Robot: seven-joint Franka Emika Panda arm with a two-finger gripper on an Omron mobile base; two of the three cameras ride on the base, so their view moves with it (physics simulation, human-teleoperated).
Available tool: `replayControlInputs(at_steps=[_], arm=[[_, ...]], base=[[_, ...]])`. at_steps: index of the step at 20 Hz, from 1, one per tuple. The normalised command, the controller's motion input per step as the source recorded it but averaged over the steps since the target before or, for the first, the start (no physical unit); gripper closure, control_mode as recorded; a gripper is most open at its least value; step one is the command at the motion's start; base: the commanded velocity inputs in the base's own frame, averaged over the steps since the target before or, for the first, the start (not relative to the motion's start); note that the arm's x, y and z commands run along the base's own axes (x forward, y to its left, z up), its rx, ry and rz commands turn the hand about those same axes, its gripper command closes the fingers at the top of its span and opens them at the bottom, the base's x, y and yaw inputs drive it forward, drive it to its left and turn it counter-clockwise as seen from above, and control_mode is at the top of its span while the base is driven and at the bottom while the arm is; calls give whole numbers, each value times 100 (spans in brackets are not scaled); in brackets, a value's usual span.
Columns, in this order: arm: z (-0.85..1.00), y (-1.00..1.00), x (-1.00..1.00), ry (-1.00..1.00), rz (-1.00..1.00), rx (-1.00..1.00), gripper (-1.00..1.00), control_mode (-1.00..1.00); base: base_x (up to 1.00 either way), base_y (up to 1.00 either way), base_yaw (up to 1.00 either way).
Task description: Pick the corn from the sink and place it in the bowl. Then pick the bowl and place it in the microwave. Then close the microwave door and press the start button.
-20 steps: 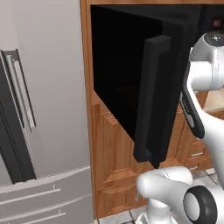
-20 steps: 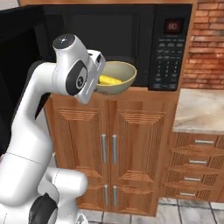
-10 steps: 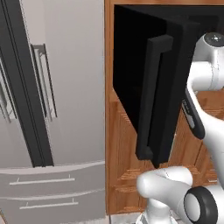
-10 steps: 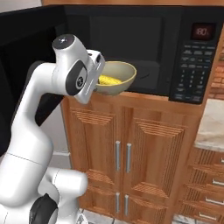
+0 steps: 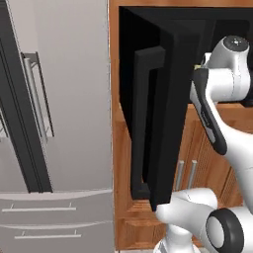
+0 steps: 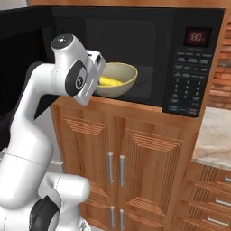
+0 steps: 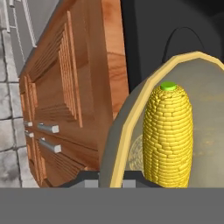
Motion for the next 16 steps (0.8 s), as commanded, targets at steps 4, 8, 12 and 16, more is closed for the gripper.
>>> replayControlInputs(at_steps=[4,8,12,16], arm=[[0,0,0,0,0,0,100,100],[0,0,0,0,0,0,100,100],[0,0,0,0,0,0,100,100],[0,0,0,0,0,0,100,100]], base=[[0,-26,-5],[0,-2,-12],[0,-1,-17],[0,0,-18]])
